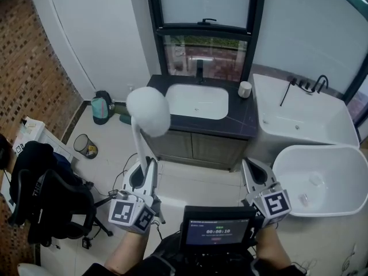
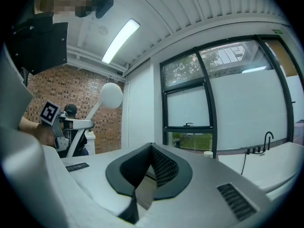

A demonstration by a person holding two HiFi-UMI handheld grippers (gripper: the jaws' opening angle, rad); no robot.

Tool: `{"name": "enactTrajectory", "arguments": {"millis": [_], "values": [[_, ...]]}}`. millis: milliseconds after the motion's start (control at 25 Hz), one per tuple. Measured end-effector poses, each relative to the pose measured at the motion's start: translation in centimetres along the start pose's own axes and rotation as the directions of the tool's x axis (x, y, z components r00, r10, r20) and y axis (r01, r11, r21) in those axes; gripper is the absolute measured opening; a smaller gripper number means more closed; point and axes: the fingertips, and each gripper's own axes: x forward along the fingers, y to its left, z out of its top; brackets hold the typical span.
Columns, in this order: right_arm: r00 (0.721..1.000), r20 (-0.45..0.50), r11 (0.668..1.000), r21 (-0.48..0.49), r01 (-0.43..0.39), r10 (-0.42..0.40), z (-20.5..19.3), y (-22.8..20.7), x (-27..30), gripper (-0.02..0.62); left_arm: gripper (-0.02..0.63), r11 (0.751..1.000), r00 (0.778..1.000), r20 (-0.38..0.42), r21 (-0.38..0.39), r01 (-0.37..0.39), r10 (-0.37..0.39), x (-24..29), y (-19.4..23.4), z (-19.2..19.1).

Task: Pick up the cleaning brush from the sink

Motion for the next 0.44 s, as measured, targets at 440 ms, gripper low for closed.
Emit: {"name": "enactTrajectory", "arguments": {"millis": [440], "values": [[1.0,0.002,1.0,-0.006,0.004,-0.004,0.5,0.37,-0.18,-0.014,0.058,1.0,1.0,0.005,-0.01,0.008,-0.008,-0.47,0.16,0.24]]}}
